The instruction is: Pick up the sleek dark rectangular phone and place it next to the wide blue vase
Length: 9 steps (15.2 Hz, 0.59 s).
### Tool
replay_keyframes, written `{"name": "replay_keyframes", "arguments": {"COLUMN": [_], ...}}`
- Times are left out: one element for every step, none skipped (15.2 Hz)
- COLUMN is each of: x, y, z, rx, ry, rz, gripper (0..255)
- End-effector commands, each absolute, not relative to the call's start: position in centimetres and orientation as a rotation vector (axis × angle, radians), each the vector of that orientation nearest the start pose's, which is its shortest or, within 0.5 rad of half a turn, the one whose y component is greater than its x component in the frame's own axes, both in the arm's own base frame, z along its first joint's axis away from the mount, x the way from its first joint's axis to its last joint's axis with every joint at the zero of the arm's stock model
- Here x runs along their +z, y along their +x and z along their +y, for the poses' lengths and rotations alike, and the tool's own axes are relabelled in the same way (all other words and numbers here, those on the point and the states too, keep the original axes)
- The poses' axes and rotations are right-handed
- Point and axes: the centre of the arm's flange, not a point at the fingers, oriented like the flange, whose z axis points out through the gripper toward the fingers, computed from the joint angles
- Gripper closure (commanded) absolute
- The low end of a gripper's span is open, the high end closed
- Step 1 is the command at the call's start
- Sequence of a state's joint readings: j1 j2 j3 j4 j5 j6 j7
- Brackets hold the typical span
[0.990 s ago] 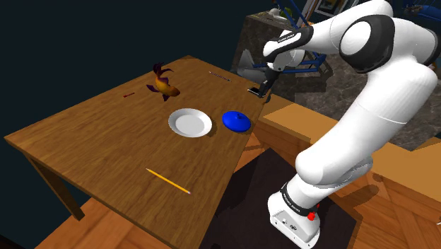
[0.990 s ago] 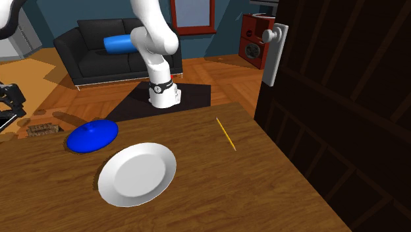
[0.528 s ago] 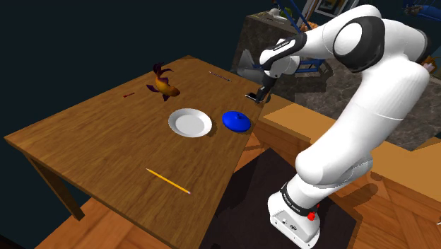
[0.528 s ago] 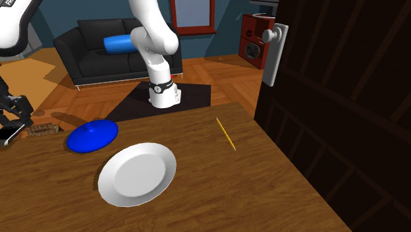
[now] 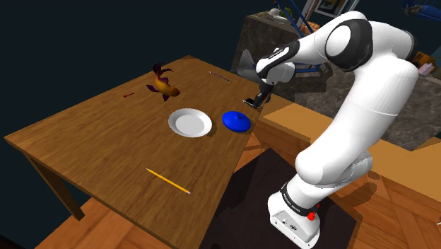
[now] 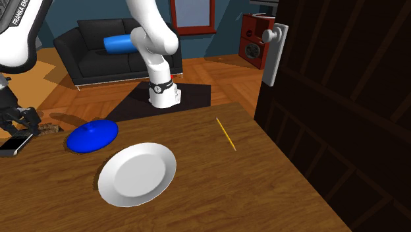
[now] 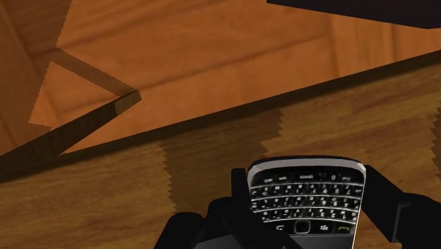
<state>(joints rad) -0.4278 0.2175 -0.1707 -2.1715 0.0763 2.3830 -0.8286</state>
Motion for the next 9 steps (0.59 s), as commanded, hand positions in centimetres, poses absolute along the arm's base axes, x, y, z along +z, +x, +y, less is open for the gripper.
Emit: {"name": "replay_keyframes", "arguments": {"x": [28.34,27.55,27.55,27.55,27.55,27.55,27.55,27.55,27.55], "y": [46.26,46.26,46.25,46.26,46.26,46.26,46.26,46.26,46.26], "z": [-31.32,-31.32,-31.31,-31.32,-31.32,-31.32,-31.32,-31.32,-31.32], "rx": [-0.015,-0.015,-0.015,-0.015,-0.015,-0.015,-0.015,-0.015,-0.015], "ry": [-3.116,-3.116,-3.116,-3.116,-3.116,-3.116,-3.116,-3.116,-3.116], "rz": [-0.279,-0.279,-0.279,-0.279,-0.279,-0.279,-0.279,-0.279,-0.279], "gripper": [255,255,255,255,255,255,255,255,255]}}
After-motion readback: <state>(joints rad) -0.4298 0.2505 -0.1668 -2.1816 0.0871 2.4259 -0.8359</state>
